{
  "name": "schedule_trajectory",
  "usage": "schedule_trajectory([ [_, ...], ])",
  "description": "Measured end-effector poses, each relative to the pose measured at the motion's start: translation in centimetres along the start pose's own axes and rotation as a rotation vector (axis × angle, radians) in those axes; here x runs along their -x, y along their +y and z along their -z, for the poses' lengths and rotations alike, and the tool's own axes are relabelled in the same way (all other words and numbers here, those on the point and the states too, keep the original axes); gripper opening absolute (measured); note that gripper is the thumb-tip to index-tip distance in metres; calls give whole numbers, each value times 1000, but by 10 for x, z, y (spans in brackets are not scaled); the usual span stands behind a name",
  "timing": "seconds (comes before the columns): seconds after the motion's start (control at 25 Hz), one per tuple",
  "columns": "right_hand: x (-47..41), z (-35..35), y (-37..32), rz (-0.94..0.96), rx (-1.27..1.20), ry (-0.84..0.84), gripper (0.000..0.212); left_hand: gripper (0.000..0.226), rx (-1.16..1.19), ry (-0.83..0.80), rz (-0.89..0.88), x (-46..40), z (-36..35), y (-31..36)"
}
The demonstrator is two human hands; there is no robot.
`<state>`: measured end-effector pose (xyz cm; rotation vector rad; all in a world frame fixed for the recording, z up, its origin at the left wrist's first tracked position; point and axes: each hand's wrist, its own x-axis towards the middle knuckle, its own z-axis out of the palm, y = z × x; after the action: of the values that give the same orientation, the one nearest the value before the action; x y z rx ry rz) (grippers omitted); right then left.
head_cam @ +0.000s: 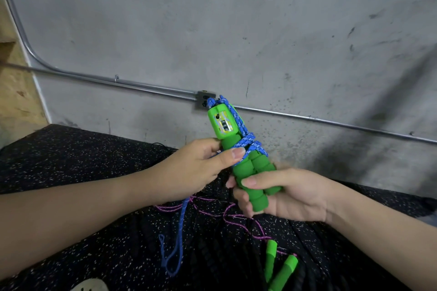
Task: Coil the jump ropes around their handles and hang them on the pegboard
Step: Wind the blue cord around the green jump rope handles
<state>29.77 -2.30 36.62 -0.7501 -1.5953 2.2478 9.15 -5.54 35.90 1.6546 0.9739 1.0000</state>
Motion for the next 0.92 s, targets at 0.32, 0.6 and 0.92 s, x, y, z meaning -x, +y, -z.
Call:
schedule_trajectory([
  [0.32, -18, 1, 19, 346, 621, 624, 23, 89, -375, 170, 141, -10, 8, -12],
  [0.6, -25, -11, 25, 448, 1057, 729, 15, 83, -365, 262, 103, -15, -8, -6],
  [0.92, -9, 1, 23, 183, 334, 308, 46, 63, -300, 113, -12, -14, -3, -9],
])
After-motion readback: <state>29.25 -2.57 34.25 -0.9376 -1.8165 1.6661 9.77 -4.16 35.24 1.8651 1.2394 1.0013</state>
